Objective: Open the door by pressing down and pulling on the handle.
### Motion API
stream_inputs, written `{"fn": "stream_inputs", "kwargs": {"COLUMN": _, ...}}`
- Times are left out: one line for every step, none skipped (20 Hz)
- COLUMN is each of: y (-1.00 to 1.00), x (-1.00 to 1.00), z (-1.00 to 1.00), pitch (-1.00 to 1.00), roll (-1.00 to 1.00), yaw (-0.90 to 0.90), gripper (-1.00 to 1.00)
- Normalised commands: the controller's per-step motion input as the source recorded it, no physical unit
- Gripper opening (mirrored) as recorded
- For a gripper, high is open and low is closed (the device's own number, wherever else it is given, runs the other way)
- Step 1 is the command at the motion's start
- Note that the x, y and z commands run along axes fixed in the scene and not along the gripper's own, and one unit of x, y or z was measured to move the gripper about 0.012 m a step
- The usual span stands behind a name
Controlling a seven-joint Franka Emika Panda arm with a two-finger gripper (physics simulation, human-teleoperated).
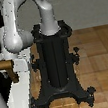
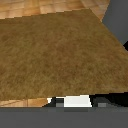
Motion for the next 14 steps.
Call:
{"fn": "stream_inputs", "kwargs": {"y": 0.00, "x": 0.00, "z": 0.00, "pitch": 0.00, "roll": 0.00, "yaw": 0.00, "gripper": -1.00}}
{"fn": "stream_inputs", "kwargs": {"y": 0.00, "x": 0.00, "z": 0.00, "pitch": 0.00, "roll": 0.00, "yaw": 0.00, "gripper": -1.00}}
{"fn": "stream_inputs", "kwargs": {"y": 0.00, "x": 0.00, "z": 0.00, "pitch": 0.00, "roll": 0.00, "yaw": 0.00, "gripper": -1.00}}
{"fn": "stream_inputs", "kwargs": {"y": 0.00, "x": 0.00, "z": 0.00, "pitch": 0.00, "roll": 0.00, "yaw": 0.00, "gripper": -1.00}}
{"fn": "stream_inputs", "kwargs": {"y": 0.00, "x": 0.00, "z": 0.00, "pitch": 0.00, "roll": 0.00, "yaw": 0.00, "gripper": -1.00}}
{"fn": "stream_inputs", "kwargs": {"y": 0.00, "x": 0.00, "z": 0.00, "pitch": 0.00, "roll": 0.00, "yaw": 0.00, "gripper": -1.00}}
{"fn": "stream_inputs", "kwargs": {"y": 0.00, "x": 0.00, "z": 0.00, "pitch": 0.00, "roll": 0.00, "yaw": 0.00, "gripper": -1.00}}
{"fn": "stream_inputs", "kwargs": {"y": 0.00, "x": 0.00, "z": 0.00, "pitch": 0.00, "roll": 0.00, "yaw": 0.00, "gripper": -1.00}}
{"fn": "stream_inputs", "kwargs": {"y": 0.00, "x": 0.00, "z": 0.00, "pitch": 0.00, "roll": 0.00, "yaw": 0.00, "gripper": -1.00}}
{"fn": "stream_inputs", "kwargs": {"y": 0.00, "x": 0.00, "z": 0.00, "pitch": 0.00, "roll": 0.00, "yaw": 0.00, "gripper": -1.00}}
{"fn": "stream_inputs", "kwargs": {"y": 0.00, "x": 0.00, "z": 0.00, "pitch": 0.00, "roll": 0.00, "yaw": 0.00, "gripper": -1.00}}
{"fn": "stream_inputs", "kwargs": {"y": 0.00, "x": 0.00, "z": 0.00, "pitch": 0.00, "roll": 0.00, "yaw": 0.00, "gripper": -1.00}}
{"fn": "stream_inputs", "kwargs": {"y": 0.00, "x": 0.00, "z": 0.00, "pitch": 0.00, "roll": 0.00, "yaw": 0.00, "gripper": -1.00}}
{"fn": "stream_inputs", "kwargs": {"y": 0.00, "x": 0.00, "z": 0.00, "pitch": 0.00, "roll": 0.00, "yaw": 0.00, "gripper": -1.00}}
